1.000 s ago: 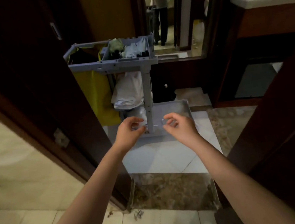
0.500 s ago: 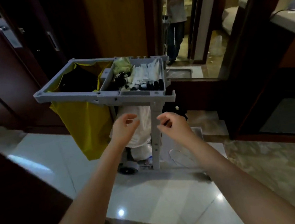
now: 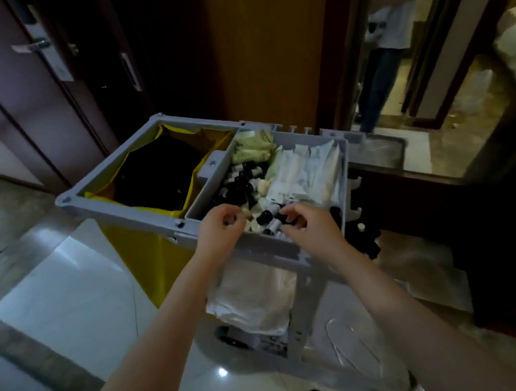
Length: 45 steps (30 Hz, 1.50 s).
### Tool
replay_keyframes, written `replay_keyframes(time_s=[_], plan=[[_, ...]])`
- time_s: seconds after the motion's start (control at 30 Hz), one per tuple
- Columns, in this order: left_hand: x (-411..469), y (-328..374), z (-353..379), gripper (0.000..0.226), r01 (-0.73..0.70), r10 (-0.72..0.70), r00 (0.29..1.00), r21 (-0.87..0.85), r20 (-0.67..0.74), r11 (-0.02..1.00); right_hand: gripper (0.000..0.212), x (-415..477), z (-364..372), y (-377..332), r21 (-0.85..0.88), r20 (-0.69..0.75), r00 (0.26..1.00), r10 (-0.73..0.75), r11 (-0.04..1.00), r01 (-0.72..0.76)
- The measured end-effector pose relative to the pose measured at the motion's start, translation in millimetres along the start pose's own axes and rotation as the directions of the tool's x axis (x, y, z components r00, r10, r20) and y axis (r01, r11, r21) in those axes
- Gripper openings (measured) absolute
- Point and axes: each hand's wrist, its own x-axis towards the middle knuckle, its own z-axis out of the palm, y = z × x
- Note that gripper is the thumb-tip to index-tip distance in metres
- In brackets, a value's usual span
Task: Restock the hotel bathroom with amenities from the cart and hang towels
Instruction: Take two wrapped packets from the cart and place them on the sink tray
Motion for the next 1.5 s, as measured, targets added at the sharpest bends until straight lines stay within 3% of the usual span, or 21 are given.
replay_keyframes(time_s=[0.37, 0.57, 0.73, 0.87, 1.0, 1.13, 1.2, 1.3, 1.5], plan=[[86.1, -26.9, 0.7, 0.025, 0.033, -0.028, 0.997, 0.062, -0.079, 0.998, 0.028, 124.4, 19.8, 21.0, -0.011, 0.226, 0.974, -0.032, 0.999, 0.035], [120.7, -48.6, 0.8, 0.027, -0.087, 0.088, 0.996, 0.110, -0.002, 0.990, 0.027, 152.2, 38.9, 25.0, -0.036, 0.201, 0.979, 0.021, 0.999, -0.014], [135.7, -70.3, 5.0, 0.032, -0.230, 0.217, 0.972, 0.161, 0.091, 0.960, 0.036, 150.9, 45.0, 38.2, -0.232, 0.315, 0.941, 0.120, 0.972, -0.046], [134.7, -77.3, 10.0, 0.042, -0.307, 0.273, 0.947, 0.226, 0.171, 0.925, 0.043, 141.9, 52.4, 47.0, -0.390, 0.411, 0.902, 0.136, 0.920, 0.039], [134.1, -68.5, 12.9, 0.050, -0.369, 0.319, 0.924, 0.263, 0.213, 0.892, 0.042, 142.2, 46.6, 50.9, -0.410, 0.339, 0.936, 0.091, 0.910, 0.060], [128.1, -51.8, 27.4, 0.046, -0.500, 0.423, 0.853, 0.245, 0.305, 0.831, 0.056, 144.9, 24.8, 61.9, -0.524, 0.379, 0.917, 0.122, 0.846, 0.104], [126.1, -45.2, 38.8, 0.035, -0.534, 0.454, 0.829, 0.217, 0.328, 0.817, 0.049, 145.8, 16.6, 67.1, -0.500, 0.309, 0.942, 0.128, 0.865, 0.047], [129.8, -28.9, 53.0, 0.033, -0.490, 0.408, 0.845, 0.191, 0.346, 0.851, 0.054, 158.8, 11.2, 71.3, -0.389, 0.116, 0.960, 0.253, 0.901, -0.191], [151.0, -7.0, 74.7, 0.028, -0.325, 0.214, 0.897, 0.248, 0.388, 0.913, 0.087, 198.0, 30.4, 54.4, -0.422, -0.039, 0.811, 0.584, 0.726, -0.543]])
